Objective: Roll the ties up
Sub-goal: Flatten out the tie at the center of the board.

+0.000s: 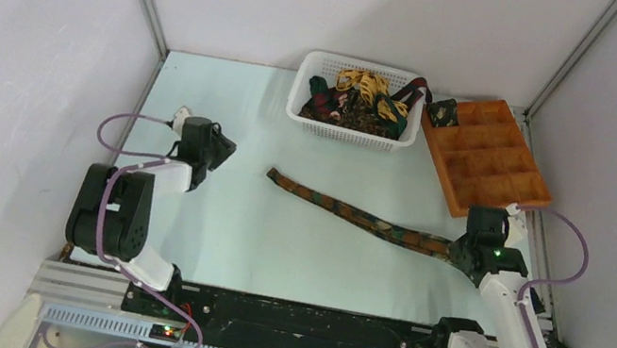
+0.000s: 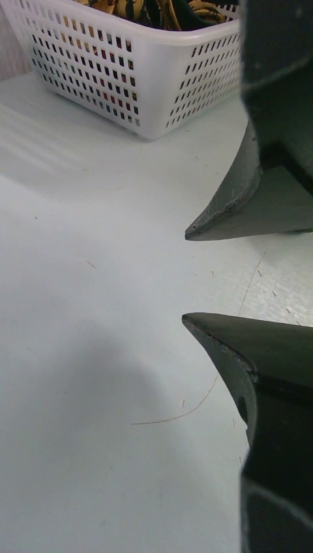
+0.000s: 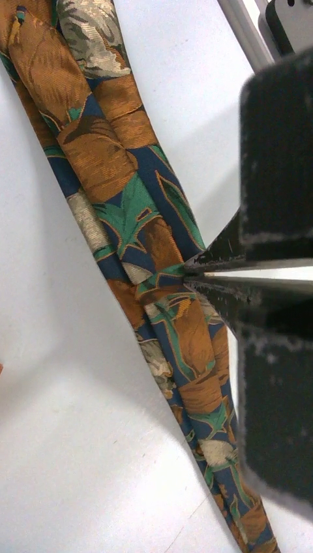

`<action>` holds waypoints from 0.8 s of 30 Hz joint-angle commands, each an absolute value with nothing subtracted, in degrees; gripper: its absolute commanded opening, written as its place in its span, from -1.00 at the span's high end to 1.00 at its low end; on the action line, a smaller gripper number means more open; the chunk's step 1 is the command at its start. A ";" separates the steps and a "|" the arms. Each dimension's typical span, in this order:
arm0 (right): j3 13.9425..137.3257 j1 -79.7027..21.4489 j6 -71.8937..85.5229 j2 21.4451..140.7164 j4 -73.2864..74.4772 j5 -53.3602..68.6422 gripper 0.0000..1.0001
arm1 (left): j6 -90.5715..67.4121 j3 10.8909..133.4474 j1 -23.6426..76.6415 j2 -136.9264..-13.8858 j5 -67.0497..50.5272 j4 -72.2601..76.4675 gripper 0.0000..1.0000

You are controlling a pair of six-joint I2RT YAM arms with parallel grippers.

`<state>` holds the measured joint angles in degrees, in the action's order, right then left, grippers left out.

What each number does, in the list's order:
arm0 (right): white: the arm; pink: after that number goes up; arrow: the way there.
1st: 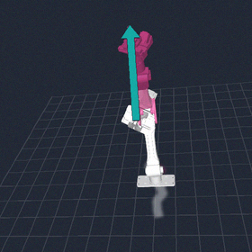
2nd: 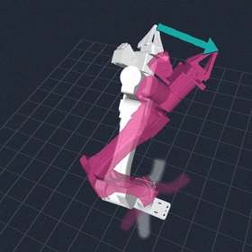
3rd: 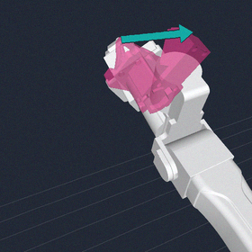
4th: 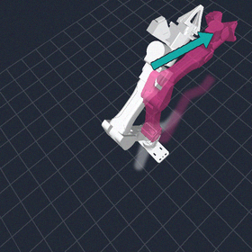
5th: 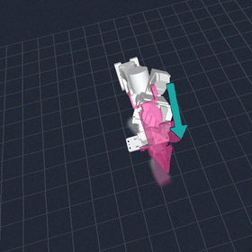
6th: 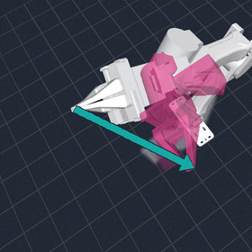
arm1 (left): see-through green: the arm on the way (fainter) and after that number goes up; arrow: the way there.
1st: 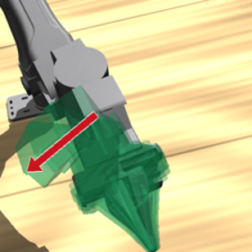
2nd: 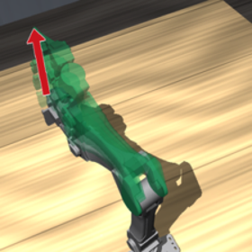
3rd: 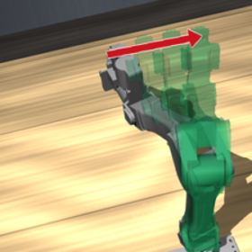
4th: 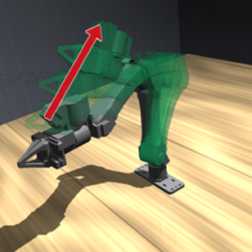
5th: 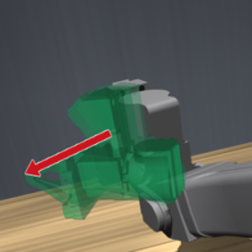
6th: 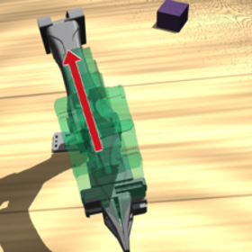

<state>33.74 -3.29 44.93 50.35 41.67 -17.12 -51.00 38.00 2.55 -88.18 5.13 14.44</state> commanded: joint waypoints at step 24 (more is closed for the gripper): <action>52.84 -20.67 34.51 69.14 30.22 -9.46 -0.51 | -45.35 43.93 9.13 -77.88 9.86 5.26 -0.52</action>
